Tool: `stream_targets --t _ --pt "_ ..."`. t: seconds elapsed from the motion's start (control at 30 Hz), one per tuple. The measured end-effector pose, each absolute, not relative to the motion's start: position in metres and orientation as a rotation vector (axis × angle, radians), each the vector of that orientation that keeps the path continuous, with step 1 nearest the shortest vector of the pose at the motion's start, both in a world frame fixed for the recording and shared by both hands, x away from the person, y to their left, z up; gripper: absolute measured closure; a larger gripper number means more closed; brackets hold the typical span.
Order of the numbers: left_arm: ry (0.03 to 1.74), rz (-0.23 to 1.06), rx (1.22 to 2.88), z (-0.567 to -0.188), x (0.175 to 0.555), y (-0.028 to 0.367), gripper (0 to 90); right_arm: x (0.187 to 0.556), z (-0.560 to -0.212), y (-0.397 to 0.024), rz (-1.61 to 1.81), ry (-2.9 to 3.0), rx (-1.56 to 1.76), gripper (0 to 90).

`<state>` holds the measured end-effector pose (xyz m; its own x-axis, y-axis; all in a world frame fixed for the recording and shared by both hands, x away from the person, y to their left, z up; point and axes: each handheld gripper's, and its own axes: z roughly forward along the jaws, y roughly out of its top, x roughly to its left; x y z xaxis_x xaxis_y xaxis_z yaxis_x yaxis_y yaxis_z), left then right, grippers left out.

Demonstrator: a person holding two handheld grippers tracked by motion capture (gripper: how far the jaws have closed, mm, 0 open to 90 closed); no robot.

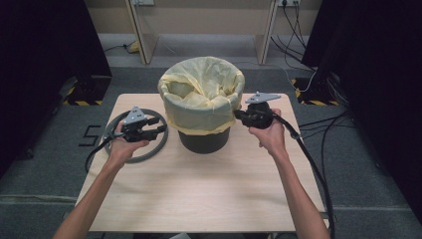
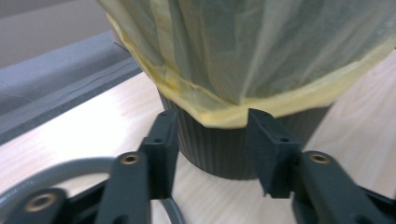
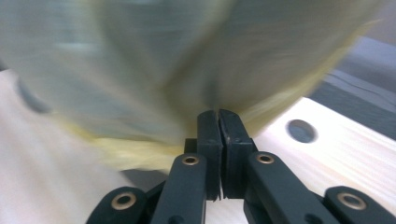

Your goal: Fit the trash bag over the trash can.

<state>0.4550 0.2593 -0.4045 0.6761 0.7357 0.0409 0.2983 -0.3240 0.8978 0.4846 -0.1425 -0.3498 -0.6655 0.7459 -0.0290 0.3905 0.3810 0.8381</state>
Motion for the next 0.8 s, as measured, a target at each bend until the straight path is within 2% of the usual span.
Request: stream_targets --t 0.07,0.17,0.37,0.53,0.7,0.73,0.8 --pt "0.811 0.543 1.913 -0.406 0.448 0.261 47.0 0.493 -0.351 -0.149 1.202 2.225 1.012 89.3" --pt "0.802 0.56 1.923 -0.407 0.439 0.264 43.7 0.495 -0.352 -0.155 1.285 2.209 1.075 77.4" --pt "0.801 0.516 1.938 -0.42 0.419 0.265 39.2 0.465 -0.342 -0.151 1.298 2.245 0.977 49.1" --pt "0.804 0.443 2.002 -0.451 0.405 0.255 36.9 0.454 -0.34 -0.139 1.301 2.273 0.913 37.5" --pt "0.801 0.405 2.06 -0.481 0.397 0.246 36.0 0.459 -0.346 -0.127 1.261 2.278 0.877 40.2" --pt "0.804 0.402 2.075 -0.485 0.396 0.245 35.9 0.461 -0.348 -0.124 1.256 2.283 0.862 43.7" --pt "0.81 0.403 2.082 -0.492 0.396 0.245 35.8 0.463 -0.351 -0.121 1.244 2.302 0.814 59.1"
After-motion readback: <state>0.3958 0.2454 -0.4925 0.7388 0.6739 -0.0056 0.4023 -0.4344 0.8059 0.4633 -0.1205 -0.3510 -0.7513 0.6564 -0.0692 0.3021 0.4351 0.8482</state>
